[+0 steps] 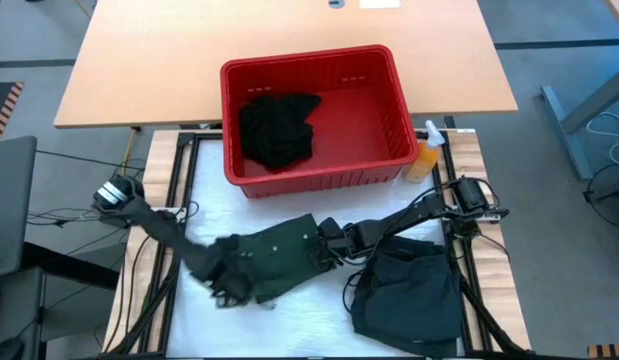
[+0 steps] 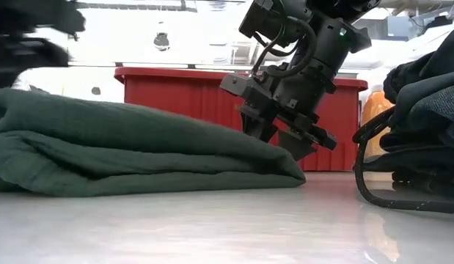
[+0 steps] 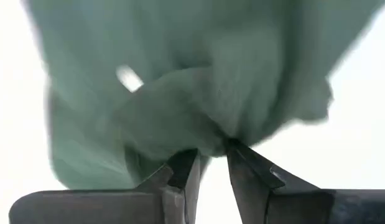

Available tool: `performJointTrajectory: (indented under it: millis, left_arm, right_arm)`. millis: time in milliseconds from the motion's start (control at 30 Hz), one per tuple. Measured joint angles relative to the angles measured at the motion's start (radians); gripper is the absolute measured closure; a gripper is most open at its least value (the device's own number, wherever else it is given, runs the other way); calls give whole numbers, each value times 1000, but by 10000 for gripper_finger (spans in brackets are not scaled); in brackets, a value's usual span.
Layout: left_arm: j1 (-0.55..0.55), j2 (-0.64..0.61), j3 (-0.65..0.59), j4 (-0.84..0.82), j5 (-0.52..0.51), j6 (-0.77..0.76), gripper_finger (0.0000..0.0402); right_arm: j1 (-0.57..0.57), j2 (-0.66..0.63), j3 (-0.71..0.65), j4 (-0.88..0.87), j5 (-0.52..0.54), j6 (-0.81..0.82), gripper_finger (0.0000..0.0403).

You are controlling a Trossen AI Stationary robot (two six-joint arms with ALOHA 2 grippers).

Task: Fold laundry
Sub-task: Fold the green shirt

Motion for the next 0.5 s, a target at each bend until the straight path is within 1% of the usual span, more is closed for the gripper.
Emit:
performJointTrajectory:
  millis: [67,133,233,300,367,400,467,500]
  left_arm:
    - [-76,-17,-50,28,42,-100,334]
    - [-144,-34,-73,38,58,-192,338]
    - [-224,-69,-77,34,39,-298,343]
    - [-258,-101,-72,15,10,-365,347]
    - [-287,-144,-71,-1,-60,-463,350]
    - [-302,-169,-71,4,-120,-519,352]
    - [-342,-216,-71,56,-284,-608,354]
    - [-364,-232,-70,94,-373,-618,355]
  right_arm:
    - [-3,0,0,-1,-6,-2,142]
    - [-12,0,0,-1,-20,-9,142]
    - [-21,0,0,-1,-34,-24,142]
    - [-31,0,-1,0,-53,-33,142]
    - [-39,0,-1,4,-65,-39,142]
    - [-42,0,-1,5,-66,-42,142]
    - [-50,0,-1,5,-75,-47,142]
    - [-55,0,-1,5,-84,-52,142]
